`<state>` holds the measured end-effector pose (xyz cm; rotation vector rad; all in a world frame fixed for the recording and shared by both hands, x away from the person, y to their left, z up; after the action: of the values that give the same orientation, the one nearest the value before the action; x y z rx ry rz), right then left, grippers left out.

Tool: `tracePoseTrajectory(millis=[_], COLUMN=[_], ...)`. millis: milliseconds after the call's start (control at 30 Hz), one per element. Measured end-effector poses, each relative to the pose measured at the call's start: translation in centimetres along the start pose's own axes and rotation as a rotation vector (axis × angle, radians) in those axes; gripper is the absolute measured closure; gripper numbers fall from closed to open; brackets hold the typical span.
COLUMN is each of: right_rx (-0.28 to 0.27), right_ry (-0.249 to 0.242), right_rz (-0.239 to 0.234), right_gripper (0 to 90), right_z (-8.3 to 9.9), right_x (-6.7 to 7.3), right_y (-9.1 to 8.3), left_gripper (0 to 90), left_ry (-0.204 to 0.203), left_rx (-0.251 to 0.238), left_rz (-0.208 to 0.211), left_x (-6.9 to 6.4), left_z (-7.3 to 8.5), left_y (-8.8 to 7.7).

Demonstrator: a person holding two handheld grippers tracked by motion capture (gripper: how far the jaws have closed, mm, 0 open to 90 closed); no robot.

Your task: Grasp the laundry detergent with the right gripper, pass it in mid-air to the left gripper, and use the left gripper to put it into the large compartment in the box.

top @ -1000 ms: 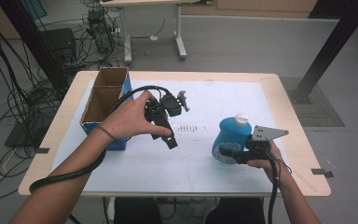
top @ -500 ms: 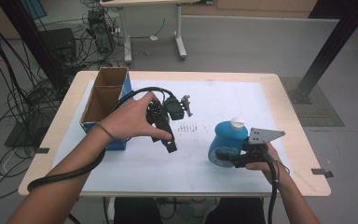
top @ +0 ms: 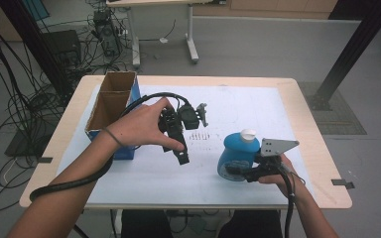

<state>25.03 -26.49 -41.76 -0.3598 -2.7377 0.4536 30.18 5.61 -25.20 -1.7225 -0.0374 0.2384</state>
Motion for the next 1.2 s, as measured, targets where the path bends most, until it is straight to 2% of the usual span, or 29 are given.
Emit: tracePoseTrajectory(millis=[467, 867, 1200], right_rx=[0.010, 0.028, 0.039], right_ry=[-0.019, -0.033, -0.039], right_rz=[-0.031, -0.063, -0.084], right_gripper=[42.1, 42.0, 42.1], right_z=[-0.2, -0.5, -0.6], right_x=[0.5, 0.6, 0.8], right_y=[0.7, 1.9, 2.9], left_gripper=[7.9, 7.8, 7.8], left_ry=[0.050, 0.062, 0.087], left_rx=[0.004, 0.017, 0.026], left_rz=[0.003, 0.011, 0.010], left_x=[-0.6, -0.9, -1.5], left_z=[-0.8, -1.4, -1.9], left_y=[0.1, 0.6, 0.1])
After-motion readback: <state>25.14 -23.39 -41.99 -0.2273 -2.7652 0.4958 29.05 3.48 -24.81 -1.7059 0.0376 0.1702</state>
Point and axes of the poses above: each handheld gripper's, and its own axes: y roughly forward along the jaws, z roughly out of its underside, x roughly to its left, the point moved 10 cm from there along y, roughly forward along the jaws, and after that the axes turned 8 degrees about y, right-handed, at the moved point
